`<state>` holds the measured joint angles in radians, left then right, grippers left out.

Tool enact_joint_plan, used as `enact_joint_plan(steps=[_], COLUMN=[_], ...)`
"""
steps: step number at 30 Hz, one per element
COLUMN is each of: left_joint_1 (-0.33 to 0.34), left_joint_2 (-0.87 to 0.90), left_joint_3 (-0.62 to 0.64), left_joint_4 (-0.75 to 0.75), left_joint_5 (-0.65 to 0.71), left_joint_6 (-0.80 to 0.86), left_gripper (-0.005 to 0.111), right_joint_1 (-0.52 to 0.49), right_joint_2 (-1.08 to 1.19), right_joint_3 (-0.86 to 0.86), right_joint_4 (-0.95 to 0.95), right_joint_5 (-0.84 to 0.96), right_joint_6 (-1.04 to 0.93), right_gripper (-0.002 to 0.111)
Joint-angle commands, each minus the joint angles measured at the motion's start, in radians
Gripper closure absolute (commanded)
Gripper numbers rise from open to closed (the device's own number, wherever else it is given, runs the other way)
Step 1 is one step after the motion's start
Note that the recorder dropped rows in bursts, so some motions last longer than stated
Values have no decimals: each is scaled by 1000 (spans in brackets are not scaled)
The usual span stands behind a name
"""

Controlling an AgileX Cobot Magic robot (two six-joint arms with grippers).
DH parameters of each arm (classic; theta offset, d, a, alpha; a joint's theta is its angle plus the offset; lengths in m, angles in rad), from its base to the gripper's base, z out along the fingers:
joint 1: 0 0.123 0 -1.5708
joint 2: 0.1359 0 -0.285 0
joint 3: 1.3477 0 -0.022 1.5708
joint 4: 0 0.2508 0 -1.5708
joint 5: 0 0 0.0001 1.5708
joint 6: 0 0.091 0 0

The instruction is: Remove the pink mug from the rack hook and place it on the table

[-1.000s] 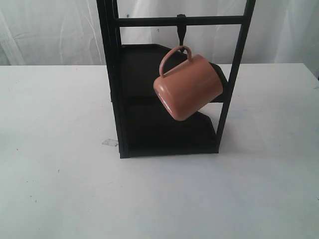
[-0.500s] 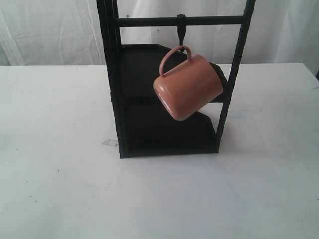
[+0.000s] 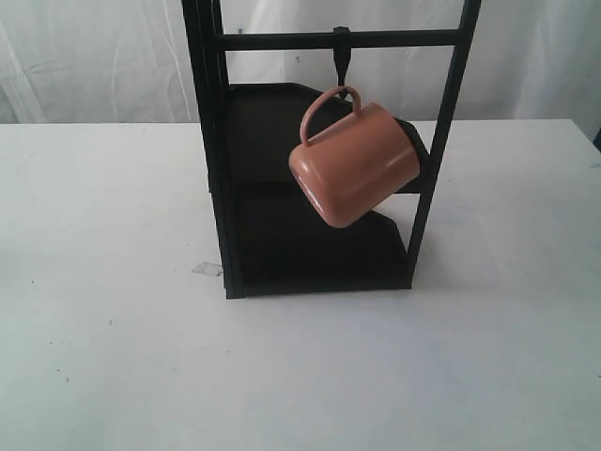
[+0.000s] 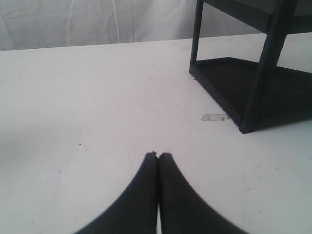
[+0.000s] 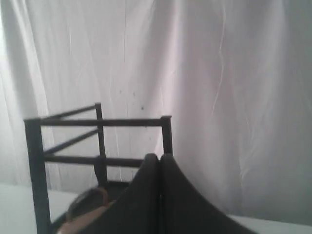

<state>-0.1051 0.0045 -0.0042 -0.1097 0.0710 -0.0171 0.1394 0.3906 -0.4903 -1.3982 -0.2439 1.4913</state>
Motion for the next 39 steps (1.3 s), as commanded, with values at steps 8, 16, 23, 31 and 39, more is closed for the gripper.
enact_joint_plan(steps=[8, 16, 23, 31, 39], left_joint_1=[3, 3, 3, 3, 3], left_joint_2=[-4, -4, -4, -4, -4], left_joint_3=[4, 4, 4, 4, 4], left_joint_4=[-2, -2, -2, -2, -2], left_joint_5=[5, 5, 5, 5, 5], left_joint_6=[-6, -6, -6, -6, -6], left_gripper=[107, 107, 107, 107, 107], right_joint_1=[10, 10, 10, 10, 10], right_joint_2=[312, 351, 333, 336, 374], right_joint_3=[-273, -225, -217, -217, -217], right_joint_4=[-299, 94, 1232, 2188, 2405], right_joint_5=[642, 1145, 1143, 980, 777], right_joint_6=[7, -736, -1436, -2268, -2559], right_gripper=[108, 108, 108, 99, 45])
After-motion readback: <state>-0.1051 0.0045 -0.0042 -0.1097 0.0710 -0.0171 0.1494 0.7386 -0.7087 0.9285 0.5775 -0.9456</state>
